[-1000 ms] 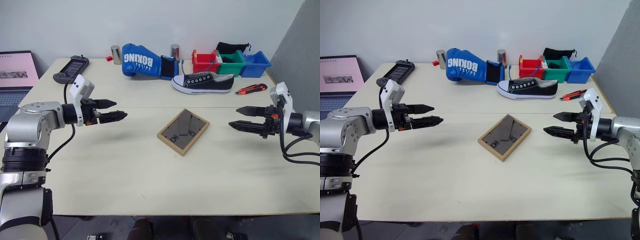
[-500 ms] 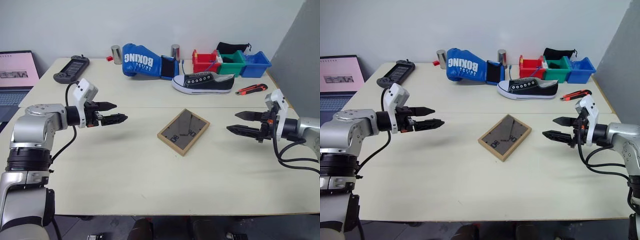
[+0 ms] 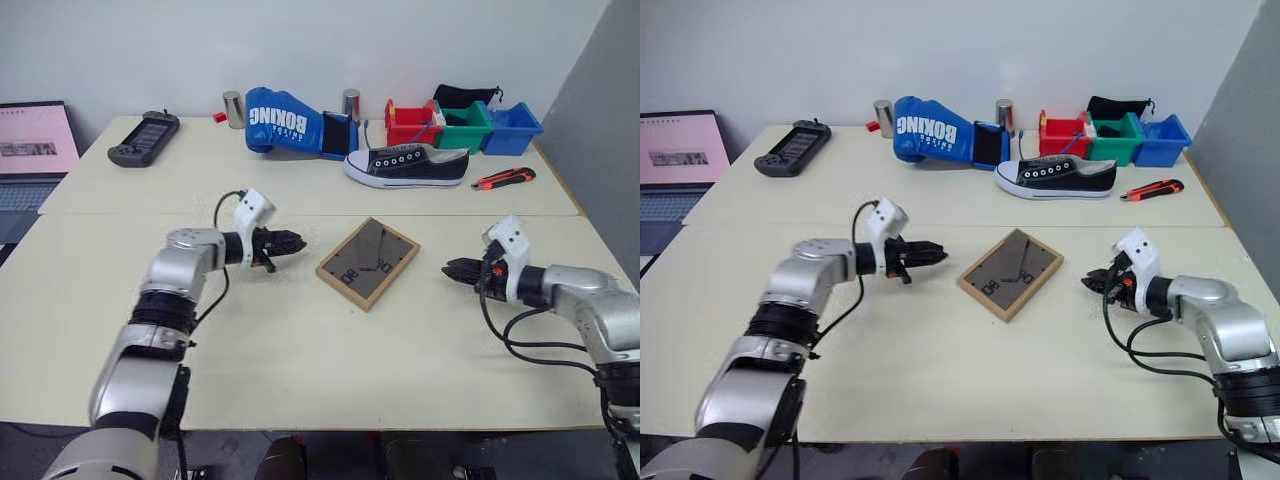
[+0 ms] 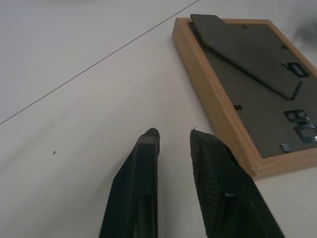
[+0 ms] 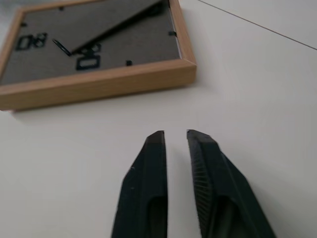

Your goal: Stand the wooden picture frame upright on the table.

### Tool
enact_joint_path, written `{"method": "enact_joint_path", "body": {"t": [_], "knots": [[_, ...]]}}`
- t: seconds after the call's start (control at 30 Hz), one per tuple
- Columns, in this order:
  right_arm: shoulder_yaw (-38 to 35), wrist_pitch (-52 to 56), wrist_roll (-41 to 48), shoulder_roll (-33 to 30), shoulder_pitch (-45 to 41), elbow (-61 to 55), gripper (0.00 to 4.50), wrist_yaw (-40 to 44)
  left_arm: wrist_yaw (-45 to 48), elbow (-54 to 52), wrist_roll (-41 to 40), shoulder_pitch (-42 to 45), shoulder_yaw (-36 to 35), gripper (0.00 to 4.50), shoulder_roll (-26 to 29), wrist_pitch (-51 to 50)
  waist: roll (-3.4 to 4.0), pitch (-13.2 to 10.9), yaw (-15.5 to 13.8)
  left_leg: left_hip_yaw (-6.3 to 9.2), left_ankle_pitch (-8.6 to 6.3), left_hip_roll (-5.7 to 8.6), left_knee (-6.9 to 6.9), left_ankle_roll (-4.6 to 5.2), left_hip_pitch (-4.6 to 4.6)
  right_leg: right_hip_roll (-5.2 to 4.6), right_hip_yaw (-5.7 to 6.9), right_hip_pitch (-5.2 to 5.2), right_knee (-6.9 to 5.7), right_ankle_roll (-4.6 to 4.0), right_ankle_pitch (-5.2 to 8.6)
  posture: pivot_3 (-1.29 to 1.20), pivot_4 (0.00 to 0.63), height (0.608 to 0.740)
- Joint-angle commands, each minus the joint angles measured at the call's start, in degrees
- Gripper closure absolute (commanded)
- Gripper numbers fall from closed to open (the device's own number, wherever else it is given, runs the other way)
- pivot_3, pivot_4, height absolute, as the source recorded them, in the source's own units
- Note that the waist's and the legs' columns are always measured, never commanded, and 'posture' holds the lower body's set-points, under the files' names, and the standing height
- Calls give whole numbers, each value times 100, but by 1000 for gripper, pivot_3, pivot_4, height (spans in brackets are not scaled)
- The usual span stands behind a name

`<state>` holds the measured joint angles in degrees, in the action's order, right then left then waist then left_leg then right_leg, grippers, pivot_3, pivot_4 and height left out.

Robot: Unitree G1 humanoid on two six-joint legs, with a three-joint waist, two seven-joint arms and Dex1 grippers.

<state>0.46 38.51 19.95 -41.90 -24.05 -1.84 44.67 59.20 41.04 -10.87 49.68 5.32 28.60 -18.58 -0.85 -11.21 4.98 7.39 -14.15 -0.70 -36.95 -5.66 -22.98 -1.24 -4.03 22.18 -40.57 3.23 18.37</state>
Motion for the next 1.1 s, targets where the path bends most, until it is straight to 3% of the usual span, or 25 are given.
{"method": "enact_joint_path", "body": {"t": [0.03, 0.1, 0.57, 0.87, 1.1], "knots": [[149, -173, -282, 247, -117, -85, 4500, -299, 19, 425, 167, 344, -32, 4235, -126, 477, 0, 0, 4, 1, 0, 0, 0, 0, 0, 0, 0, 1, -4, 0, 0, 0, 150, 740], [214, -187, -364, 415, -166, -67, 4500, -403, 67, 587, 207, 408, -41, 4490, -198, 572, 0, 0, 1, 1, 0, 1, 0, 0, 0, 0, 0, 1, -6, 0, 0, 0, 150, 740], [614, -614, -1054, 1431, -966, 1104, 4500, -978, 493, 367, 451, 206, 217, 4490, -484, 546, 0, 0, 8, 4, 1, 3, -2, -1, 4, -1, 1, 1, -19, 0, 0, 0, 150, 740], [647, -1253, -1267, 2051, -1546, 2123, 4500, -1009, 846, -1062, 319, -521, 346, 4490, -313, -157, 1, 0, 50, 10, 2, 2, -1, -2, 8, 0, 2, 2, -28, -1, 0, 0, 150, 740], [708, -1204, -1167, 2177, -1482, 1932, 4500, -693, 794, -2160, 155, -1001, 234, 4490, -108, -817, 1, 0, 51, 14, 2, 3, -1, -1, 7, 0, 3, 1, -29, -1, 0, 0, 150, 740]]}}
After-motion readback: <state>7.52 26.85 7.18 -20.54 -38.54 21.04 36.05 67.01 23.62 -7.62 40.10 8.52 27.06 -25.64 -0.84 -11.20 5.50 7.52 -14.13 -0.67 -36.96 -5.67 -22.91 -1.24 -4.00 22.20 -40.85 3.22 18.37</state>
